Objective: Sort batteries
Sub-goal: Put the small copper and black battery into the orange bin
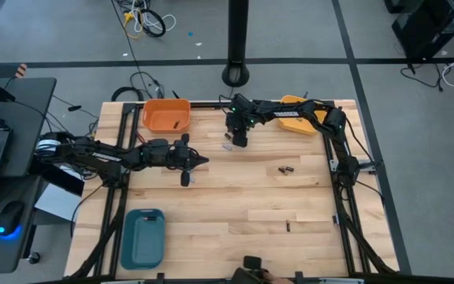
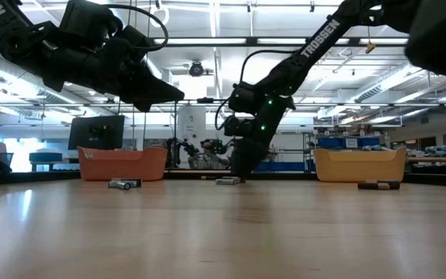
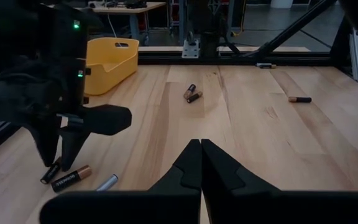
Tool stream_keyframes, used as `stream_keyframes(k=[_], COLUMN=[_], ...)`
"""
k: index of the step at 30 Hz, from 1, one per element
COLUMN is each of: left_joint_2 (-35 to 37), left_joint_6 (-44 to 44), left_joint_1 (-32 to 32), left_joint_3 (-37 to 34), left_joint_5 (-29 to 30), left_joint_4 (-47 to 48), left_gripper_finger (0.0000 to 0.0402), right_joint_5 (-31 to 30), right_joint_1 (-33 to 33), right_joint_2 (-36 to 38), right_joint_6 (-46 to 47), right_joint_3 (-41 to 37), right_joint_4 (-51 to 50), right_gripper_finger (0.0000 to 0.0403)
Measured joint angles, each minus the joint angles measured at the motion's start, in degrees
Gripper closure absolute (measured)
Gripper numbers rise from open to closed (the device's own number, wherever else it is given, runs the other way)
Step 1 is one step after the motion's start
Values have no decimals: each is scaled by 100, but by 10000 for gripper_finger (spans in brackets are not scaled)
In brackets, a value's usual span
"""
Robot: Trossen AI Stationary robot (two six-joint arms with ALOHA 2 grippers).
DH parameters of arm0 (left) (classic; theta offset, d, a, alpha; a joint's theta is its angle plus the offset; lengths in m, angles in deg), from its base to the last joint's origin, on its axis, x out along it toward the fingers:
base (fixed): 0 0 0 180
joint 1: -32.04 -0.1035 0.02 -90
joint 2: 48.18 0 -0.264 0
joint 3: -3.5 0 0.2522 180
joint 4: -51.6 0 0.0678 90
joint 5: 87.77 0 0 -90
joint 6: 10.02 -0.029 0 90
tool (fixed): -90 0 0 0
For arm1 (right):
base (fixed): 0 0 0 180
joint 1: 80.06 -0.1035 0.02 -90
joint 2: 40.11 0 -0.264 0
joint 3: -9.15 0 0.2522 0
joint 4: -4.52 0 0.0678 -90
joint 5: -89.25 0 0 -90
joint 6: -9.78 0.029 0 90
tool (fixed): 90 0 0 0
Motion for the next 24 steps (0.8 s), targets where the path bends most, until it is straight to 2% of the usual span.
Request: stream_keyframes(k=[13, 24], left_joint_2=[0, 0], left_joint_6=[1, 2], left_joint_1=[-2, 0], left_joint_3=[0, 0], left_joint_5=[0, 0], left_joint_4=[42, 42], left_gripper_finger=[396, 396], right_joint_5=[-180, -261], right_joint_1=[12, 22], right_joint_2=[24, 170], right_joint_6=[-38, -116], right_joint_3=[11, -26], right_joint_4=[-537, -697], right_gripper_finger=[369, 371])
